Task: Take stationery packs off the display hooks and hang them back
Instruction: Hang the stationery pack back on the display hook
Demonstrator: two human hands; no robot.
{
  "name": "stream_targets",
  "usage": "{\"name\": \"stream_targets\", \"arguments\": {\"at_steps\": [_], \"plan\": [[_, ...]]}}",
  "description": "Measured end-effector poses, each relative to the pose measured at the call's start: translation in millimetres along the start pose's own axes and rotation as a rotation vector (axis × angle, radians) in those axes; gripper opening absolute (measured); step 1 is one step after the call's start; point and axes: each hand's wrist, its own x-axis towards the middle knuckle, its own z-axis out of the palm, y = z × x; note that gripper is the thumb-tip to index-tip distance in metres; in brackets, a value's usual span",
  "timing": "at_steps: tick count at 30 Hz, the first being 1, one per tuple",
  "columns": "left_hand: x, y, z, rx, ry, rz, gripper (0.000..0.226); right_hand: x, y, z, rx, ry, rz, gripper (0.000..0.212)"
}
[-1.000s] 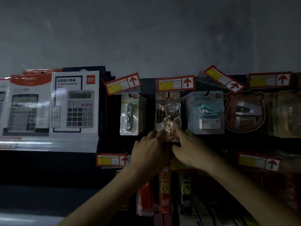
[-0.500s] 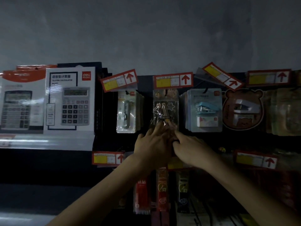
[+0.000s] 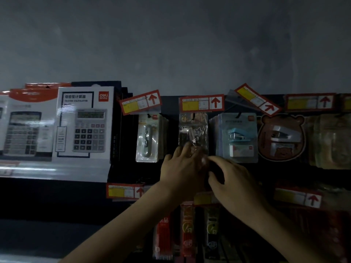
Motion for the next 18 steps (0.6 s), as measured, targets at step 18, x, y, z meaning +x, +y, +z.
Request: {"name": "stream_targets", "arguments": {"at_steps": [18], "plan": [[56, 7, 13, 0.092, 0.118, -0.103, 0.092, -7, 14, -22, 0.038, 0.089, -0.006, 0.036]]}}
